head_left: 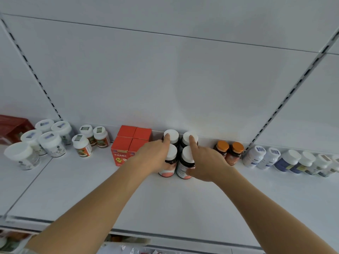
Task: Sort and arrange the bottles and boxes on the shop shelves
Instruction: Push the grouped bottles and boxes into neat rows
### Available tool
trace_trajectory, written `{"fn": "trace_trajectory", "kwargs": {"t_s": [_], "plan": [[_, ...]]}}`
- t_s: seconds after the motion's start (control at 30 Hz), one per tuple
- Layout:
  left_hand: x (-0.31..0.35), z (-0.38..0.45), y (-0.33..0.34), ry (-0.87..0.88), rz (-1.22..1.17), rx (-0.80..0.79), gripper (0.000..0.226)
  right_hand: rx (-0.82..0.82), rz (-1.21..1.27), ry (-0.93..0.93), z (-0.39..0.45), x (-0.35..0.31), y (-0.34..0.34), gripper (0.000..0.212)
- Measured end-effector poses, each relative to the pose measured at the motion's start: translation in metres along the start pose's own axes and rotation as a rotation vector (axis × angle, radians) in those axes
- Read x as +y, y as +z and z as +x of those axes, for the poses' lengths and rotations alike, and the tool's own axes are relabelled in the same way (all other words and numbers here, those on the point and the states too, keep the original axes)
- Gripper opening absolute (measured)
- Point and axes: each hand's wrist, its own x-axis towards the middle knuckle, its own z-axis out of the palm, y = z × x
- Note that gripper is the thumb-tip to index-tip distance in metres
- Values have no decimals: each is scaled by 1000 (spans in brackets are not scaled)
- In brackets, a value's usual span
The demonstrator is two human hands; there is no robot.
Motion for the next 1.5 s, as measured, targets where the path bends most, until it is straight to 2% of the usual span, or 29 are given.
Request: {"fn": "trace_trajectory", "kwargs": {"t_s": [0.47, 0.73, 0.83, 0.97, 1.07, 1.27, 1.5], "plan": [[1, -2, 1, 7, -43, 0, 100, -13, 69, 25, -3, -7, 1, 106], [1, -3, -8, -29, -27, 18, 112, 11, 41, 62, -16, -2, -7, 112], [4, -4, -24, -38, -27, 88, 107, 69, 52, 74, -31, 8, -13, 96], [32, -4, -36, 59, -49, 275, 62, 197, 56, 172, -46, 32, -16, 59], [61, 3, -31, 147, -123, 292, 49, 275, 37, 221, -53, 55, -16, 36], [118, 31, -15, 242, -168, 293, 48, 347, -30, 236, -60, 110, -3, 31], [156, 70, 22, 73, -99, 205, 36, 327, -79, 105, -46, 157, 15, 27]]}}
